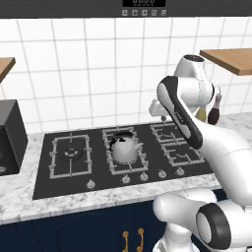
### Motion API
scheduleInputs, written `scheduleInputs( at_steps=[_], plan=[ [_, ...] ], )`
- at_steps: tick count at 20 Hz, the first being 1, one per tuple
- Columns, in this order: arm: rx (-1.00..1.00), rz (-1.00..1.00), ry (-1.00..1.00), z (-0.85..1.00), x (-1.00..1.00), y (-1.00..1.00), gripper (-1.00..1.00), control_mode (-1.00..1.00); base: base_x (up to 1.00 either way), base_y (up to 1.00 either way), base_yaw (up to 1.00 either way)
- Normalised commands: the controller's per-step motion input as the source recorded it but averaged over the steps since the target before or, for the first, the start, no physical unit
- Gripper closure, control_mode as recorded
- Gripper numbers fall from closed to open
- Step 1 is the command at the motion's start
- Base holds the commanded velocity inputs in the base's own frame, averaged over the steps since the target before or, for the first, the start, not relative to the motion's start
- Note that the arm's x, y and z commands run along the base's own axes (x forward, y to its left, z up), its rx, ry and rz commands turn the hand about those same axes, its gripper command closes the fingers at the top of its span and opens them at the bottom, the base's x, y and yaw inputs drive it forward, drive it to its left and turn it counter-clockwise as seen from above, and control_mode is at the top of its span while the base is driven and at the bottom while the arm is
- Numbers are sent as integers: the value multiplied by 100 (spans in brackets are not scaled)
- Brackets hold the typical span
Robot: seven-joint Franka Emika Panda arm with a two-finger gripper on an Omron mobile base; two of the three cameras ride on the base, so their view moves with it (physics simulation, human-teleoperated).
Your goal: Turn off the front center burner of the stove.
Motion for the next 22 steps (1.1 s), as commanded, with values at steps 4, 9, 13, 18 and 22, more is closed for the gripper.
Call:
scheduleInputs(
  at_steps=[4,9,13,18,22],
  plan=[
    [0,2,-7,-3,-32,5,-100,-100,0,0,0],
    [-10,29,-27,-26,-73,39,-100,-100,0,0,0],
    [-16,46,-8,-1,-22,31,-100,-100,0,0,0],
    [-18,59,0,-4,0,19,-100,-100,0,0,0],
    [-16,62,0,-13,1,14,-100,-100,0,0,0]
  ],
)
